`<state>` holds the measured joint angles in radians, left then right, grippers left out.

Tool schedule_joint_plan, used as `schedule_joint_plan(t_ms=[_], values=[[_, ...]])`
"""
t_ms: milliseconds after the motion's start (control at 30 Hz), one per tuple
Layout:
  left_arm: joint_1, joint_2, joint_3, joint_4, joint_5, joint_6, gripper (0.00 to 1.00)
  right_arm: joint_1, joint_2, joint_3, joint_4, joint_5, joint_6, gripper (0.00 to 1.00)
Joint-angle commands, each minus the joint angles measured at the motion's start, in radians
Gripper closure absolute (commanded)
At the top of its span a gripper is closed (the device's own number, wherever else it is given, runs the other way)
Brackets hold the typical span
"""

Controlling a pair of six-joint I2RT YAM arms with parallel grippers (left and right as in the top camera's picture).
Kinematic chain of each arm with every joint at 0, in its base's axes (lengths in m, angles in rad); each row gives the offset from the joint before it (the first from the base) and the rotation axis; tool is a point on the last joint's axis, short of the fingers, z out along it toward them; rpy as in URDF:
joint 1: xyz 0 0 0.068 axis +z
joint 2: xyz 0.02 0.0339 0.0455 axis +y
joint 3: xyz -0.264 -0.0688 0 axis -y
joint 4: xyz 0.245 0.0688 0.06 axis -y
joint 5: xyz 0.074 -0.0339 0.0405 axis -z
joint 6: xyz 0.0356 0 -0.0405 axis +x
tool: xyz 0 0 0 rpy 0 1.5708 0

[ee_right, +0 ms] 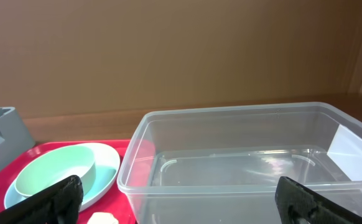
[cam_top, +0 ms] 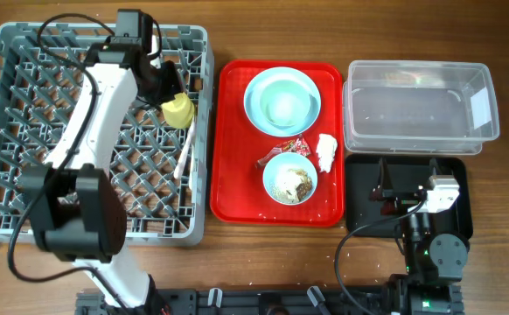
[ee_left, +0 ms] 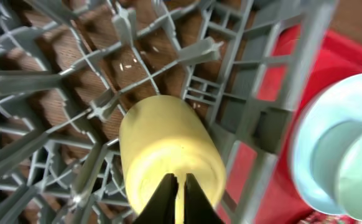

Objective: Sort waste into correct bins and load items into the dishwasher rack
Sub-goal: 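Carry the yellow cup to the rack and set it down, then return the left gripper to the tray and grasp the green bowl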

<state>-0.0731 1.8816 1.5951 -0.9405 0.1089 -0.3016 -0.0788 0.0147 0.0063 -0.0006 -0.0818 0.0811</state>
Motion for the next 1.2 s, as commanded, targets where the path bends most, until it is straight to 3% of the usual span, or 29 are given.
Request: schedule_joint_plan(t_ms=[0, 100, 200, 233, 300, 433, 567, 867, 1167], values=[[-0.019, -0.264, 0.032, 0.021, 0.026, -0.06, 0.92, -0.004, -0.003, -0.001, 0.003, 0.003, 0.0, 0.0], [-0.086, -0.461, 0.032, 0.028, 0.028, -0.099, 0.92, -0.004, -0.003, -0.001, 0.003, 0.003, 0.0, 0.0], [-0.187, -0.537, 0.032, 0.019, 0.028, -0.099, 0.82, -0.004, -0.003, -0.001, 0.003, 0.003, 0.0, 0.0], [-0.238, -0.54, 0.032, 0.014, 0.028, -0.099, 0.79, -0.004, -0.003, -0.001, 0.003, 0.003, 0.0, 0.0], [-0.312, -0.521, 0.029, 0.01, 0.028, -0.099, 0.62, -0.004, -0.003, -0.001, 0.003, 0.003, 0.0, 0.0], [-0.451, -0.391, 0.024, 0.018, 0.028, -0.099, 0.52, -0.004, -0.003, -0.001, 0.003, 0.003, 0.0, 0.0], [-0.524, -0.21, 0.024, 0.095, 0.028, -0.099, 0.53, -0.004, -0.003, -0.001, 0.003, 0.003, 0.0, 0.0], [-0.588, 0.214, 0.024, 0.513, 0.028, -0.099, 0.54, -0.004, -0.003, -0.001, 0.003, 0.003, 0.0, 0.0], [-0.599, 0.307, 0.024, 0.586, 0.027, -0.099, 0.61, -0.004, -0.003, -0.001, 0.003, 0.003, 0.0, 0.0]])
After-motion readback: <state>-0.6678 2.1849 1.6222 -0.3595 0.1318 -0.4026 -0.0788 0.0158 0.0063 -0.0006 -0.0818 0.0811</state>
